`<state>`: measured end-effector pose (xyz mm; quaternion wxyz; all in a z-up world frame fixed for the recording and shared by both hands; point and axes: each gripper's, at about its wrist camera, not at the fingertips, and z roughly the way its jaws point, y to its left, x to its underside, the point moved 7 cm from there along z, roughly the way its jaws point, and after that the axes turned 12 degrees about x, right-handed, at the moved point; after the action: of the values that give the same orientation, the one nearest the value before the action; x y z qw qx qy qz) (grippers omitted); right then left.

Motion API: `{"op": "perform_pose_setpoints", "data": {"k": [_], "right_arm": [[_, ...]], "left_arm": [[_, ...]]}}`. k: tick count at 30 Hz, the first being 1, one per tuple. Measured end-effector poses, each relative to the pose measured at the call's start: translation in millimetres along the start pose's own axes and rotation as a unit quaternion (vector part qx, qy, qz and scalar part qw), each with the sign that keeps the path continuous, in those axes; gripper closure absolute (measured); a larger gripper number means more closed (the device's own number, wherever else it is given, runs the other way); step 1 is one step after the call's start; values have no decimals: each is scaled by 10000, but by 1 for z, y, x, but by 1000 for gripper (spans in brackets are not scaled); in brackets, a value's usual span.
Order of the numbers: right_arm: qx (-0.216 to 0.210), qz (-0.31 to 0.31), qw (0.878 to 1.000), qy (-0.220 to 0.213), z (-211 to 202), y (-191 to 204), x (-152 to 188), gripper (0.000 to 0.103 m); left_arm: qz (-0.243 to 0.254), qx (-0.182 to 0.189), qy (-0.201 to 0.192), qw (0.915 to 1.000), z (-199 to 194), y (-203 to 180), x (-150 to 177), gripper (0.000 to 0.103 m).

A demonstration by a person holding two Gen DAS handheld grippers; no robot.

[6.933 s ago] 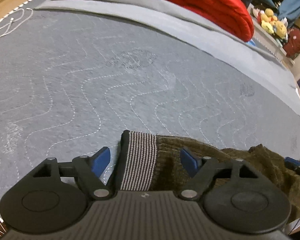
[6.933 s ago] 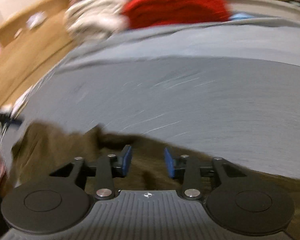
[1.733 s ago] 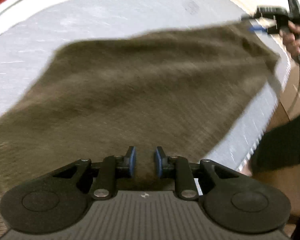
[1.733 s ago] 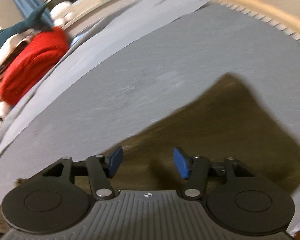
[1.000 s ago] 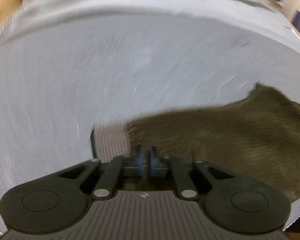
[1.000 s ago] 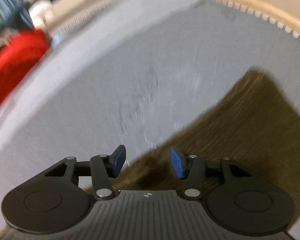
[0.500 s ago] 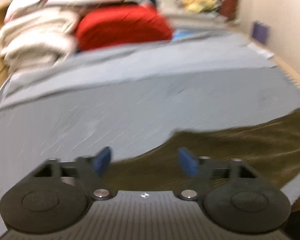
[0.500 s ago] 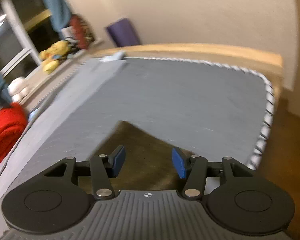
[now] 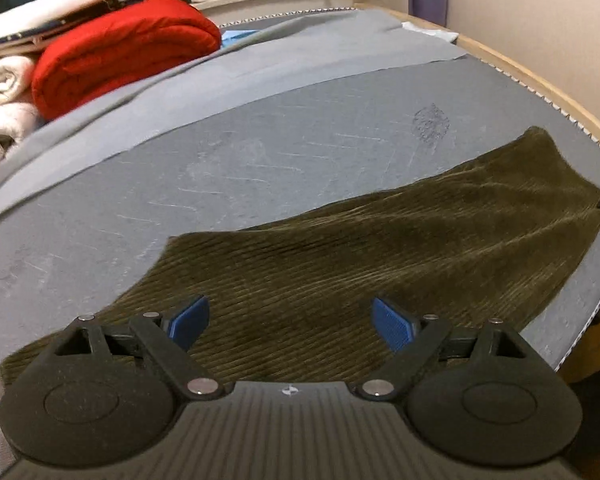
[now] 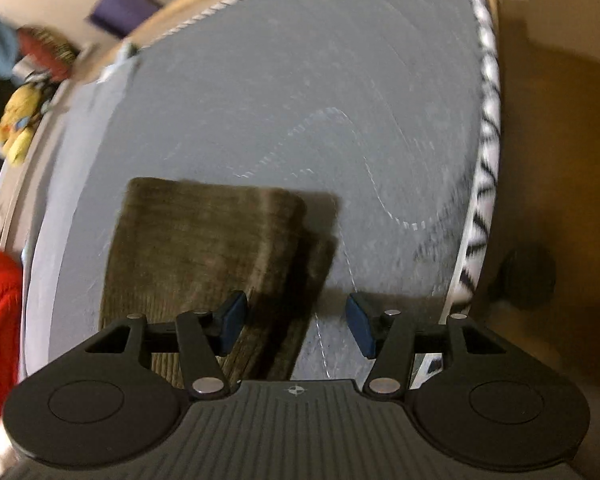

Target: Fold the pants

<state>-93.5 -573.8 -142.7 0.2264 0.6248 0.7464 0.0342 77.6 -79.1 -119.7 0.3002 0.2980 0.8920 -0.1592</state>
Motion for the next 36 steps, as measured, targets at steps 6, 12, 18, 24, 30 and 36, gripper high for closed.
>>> {"op": "perform_pose_setpoints", "data": {"k": [6, 12, 18, 24, 30, 36], "right_arm": [[70, -193, 9995, -227, 7, 22, -3, 42], [189, -123, 9993, -310, 11, 24, -7, 87], [116, 13, 9979, -633, -8, 32, -3, 91], [-346, -1586, 9645, -2085, -91, 123, 35, 92], [-1855, -4409, 8098, -3398, -179, 246, 205, 92], [-3040, -6933, 6040, -2493, -164, 252, 436, 91]], "left_arm": [[12, 54, 5, 10000, 8, -3, -7, 11], [-22, 66, -41, 10000, 3, -2, -11, 11], [-97, 40, -99, 9999, -5, 4, -10, 11], [-416, -161, -318, 9985, -24, 28, -10, 11], [-1138, -625, -508, 9902, -50, 82, 2, 11], [-1810, -874, -515, 9782, -73, 131, 24, 11]]}}
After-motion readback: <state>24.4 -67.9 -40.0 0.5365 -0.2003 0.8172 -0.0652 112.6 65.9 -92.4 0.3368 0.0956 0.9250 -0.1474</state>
